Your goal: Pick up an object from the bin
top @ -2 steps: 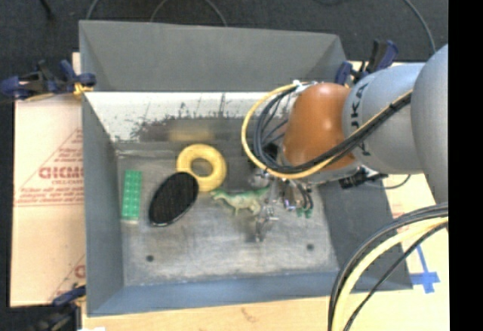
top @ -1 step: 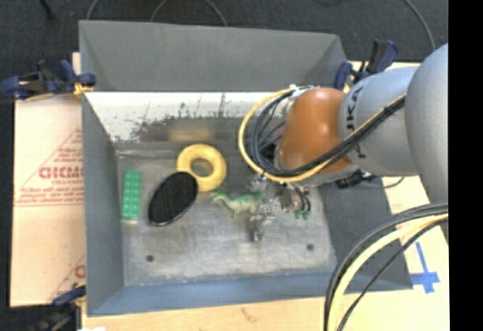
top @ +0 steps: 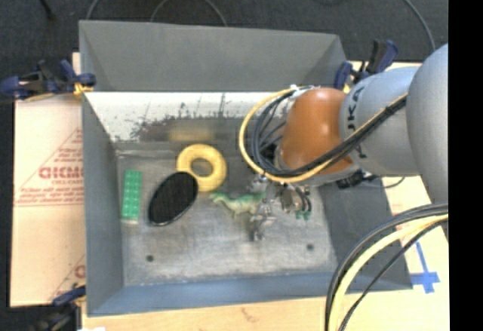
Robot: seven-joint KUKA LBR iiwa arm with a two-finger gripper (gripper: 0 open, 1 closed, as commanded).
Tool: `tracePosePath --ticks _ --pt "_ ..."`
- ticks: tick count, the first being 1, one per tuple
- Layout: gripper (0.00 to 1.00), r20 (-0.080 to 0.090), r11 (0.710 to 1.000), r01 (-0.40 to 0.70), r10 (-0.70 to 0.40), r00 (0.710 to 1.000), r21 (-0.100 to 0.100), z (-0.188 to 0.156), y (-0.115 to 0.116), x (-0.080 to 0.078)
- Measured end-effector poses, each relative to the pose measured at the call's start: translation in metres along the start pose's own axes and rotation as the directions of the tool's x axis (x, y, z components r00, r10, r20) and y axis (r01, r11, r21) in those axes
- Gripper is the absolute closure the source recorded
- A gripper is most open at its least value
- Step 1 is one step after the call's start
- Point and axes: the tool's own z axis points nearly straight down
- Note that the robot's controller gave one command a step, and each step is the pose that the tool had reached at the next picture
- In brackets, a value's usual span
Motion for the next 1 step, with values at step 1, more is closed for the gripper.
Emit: tracePosePath --ticks 1 --pt "1.0 -0.008 1.0 0.001 -0.001 1.0 0.0 -0.0051 -0.0002 0.0008"
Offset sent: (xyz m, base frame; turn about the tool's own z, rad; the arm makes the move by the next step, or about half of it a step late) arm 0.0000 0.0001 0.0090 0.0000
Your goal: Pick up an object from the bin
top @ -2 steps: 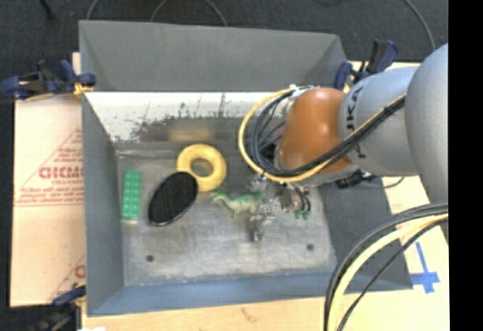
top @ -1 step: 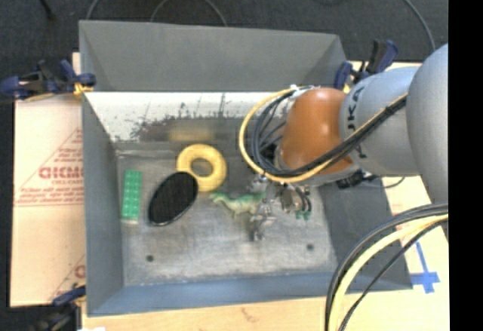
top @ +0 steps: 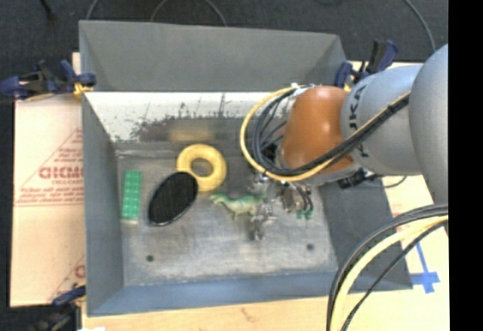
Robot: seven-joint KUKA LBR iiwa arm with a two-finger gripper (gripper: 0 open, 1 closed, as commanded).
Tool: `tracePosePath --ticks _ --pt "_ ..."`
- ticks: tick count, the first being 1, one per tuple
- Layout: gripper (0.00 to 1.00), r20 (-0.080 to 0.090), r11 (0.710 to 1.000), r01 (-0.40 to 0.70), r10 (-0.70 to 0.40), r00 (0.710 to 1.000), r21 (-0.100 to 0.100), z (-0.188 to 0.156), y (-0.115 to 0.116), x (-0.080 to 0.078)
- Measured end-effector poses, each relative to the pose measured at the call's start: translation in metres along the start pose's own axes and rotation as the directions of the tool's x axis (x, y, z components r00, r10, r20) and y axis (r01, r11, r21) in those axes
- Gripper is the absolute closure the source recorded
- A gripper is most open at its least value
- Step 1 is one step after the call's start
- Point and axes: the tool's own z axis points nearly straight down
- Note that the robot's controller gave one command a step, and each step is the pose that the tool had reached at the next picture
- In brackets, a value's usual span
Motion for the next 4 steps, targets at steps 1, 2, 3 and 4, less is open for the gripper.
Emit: tracePosePath --ticks 1,2,3,4 --pt "1.0 -0.006 1.0 -0.001 0.001 1.0 0.0 -0.006 0.0 0.001" --pt "1.0 -0.009 1.0 -0.002 0.002 1.0 0.0 -0.013 0.0 0.001" --pt "1.0 -0.015 1.0 -0.002 0.002 1.0 0.0 -0.024 0.0 0.002" --pt "1.0 -0.012 1.0 -0.003 0.003 1.0 0.0 -0.042 -0.001 0.001"
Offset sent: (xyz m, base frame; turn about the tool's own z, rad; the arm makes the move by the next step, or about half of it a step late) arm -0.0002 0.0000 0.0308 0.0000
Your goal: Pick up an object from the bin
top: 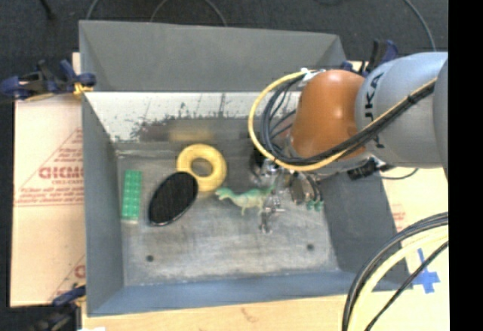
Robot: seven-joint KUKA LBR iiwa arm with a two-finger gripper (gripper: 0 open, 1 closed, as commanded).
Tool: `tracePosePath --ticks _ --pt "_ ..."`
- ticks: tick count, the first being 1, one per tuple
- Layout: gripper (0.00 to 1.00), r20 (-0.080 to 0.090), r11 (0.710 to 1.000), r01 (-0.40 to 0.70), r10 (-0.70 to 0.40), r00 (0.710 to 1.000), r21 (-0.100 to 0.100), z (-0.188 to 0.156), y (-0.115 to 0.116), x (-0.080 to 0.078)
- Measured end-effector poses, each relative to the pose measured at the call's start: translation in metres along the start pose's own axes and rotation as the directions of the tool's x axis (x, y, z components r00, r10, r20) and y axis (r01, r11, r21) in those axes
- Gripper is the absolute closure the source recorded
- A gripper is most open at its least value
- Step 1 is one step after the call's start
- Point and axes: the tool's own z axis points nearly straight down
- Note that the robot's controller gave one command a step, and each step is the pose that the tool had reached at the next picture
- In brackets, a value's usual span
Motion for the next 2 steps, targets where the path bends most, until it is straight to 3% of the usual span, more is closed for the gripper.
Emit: tracePosePath --ticks 2 --pt "1.0 0.007 1.0 -0.001 0.001 1.0 0.0 -0.0137 -0.0004 -0.0014"
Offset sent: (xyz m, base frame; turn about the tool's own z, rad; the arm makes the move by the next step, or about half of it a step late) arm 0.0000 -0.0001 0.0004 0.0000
